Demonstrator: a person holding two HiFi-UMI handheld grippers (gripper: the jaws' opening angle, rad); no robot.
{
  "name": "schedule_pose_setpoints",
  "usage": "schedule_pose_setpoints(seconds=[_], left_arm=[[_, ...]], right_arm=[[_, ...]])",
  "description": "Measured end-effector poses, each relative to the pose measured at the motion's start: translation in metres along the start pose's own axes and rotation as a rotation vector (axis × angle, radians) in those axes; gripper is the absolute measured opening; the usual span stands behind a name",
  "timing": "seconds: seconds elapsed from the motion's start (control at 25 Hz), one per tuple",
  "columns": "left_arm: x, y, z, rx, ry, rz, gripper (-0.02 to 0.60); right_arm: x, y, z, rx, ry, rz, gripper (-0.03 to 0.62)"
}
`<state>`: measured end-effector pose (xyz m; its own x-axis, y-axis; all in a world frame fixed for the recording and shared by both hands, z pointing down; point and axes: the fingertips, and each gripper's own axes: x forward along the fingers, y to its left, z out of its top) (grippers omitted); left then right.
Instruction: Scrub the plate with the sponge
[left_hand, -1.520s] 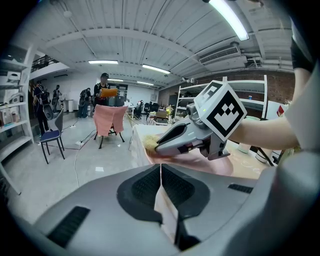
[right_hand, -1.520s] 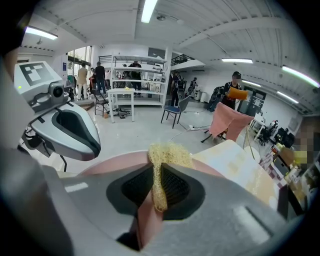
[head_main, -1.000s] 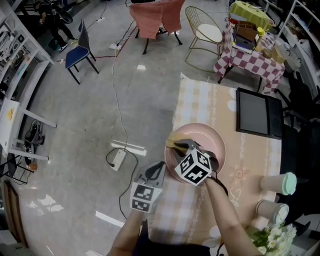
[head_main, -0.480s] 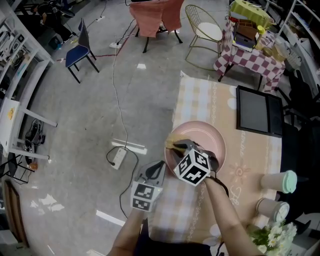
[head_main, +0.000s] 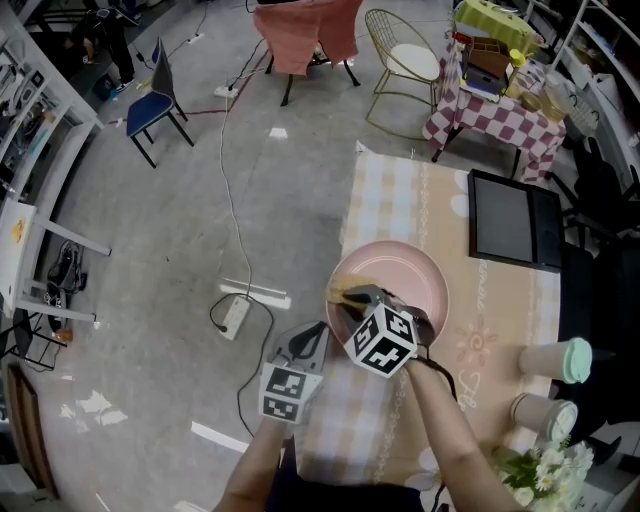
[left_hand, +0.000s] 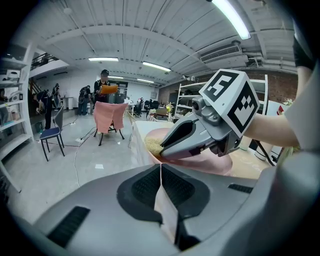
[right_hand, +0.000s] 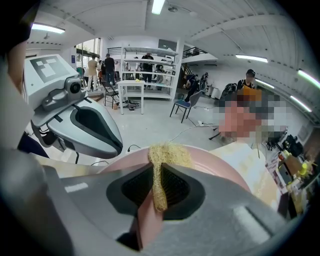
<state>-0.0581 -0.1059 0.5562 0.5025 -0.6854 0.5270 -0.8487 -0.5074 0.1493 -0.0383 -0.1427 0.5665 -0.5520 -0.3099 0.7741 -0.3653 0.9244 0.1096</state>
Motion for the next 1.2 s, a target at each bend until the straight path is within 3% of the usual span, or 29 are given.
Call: schedule_pose_setpoints(seconds=[0.44,1.2], left_arm=[[0.002,-0.002,-0.006,-0.005,0.006,-0.009,0.017],[-0.001,-0.009,-0.012,-0.009,0.021,-0.015,0.017]], right_arm=[[0.000,0.009,-0.005,0.016,0.014,0.016,0.048],[-0.012,0.027,-0.004,0.192,-0.044,0.089,0.048]])
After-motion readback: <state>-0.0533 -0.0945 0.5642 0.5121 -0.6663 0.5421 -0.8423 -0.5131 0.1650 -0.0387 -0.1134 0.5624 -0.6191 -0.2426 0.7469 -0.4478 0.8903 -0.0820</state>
